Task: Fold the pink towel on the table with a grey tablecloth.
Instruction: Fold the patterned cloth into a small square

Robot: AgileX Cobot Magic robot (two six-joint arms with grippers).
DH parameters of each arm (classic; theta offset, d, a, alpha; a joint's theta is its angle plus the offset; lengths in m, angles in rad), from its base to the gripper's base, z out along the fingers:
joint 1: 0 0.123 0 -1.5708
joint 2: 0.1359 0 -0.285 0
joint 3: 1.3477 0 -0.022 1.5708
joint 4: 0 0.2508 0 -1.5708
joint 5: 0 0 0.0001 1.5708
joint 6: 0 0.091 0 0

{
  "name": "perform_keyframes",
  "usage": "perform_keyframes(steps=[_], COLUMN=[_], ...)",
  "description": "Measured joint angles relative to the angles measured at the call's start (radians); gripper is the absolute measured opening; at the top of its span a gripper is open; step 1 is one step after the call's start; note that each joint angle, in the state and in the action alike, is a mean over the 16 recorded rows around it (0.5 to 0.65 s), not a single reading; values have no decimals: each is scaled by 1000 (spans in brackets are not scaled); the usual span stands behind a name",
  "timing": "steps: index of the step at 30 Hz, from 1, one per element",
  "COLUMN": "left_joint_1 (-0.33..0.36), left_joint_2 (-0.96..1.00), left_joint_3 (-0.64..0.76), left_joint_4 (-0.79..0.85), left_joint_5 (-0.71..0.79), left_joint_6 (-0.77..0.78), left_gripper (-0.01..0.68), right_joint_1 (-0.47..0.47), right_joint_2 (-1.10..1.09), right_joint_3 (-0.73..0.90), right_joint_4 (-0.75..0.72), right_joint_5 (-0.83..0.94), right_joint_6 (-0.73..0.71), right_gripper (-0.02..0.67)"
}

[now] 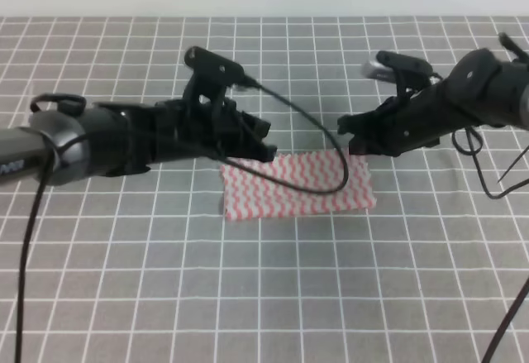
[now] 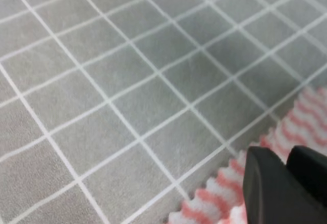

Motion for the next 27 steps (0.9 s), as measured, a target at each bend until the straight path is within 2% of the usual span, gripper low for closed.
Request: perform_keyframes(steps=[15,27], left_joint_1=[100,115], left_joint_2=[-39,-9], left_joint_3=[-1,-1], left_joint_4=[318,356], left_joint_5=[223,282], left_joint_6=[-454,-493], left_gripper=[75,75], right_joint_1=[-27,-11], right_joint_2=[-87,-57], right_joint_3=[2,9], right_joint_4=[-28,-52], right_joint_5=[235,259], right_joint_6=[26,43], right_gripper=[-15,-15])
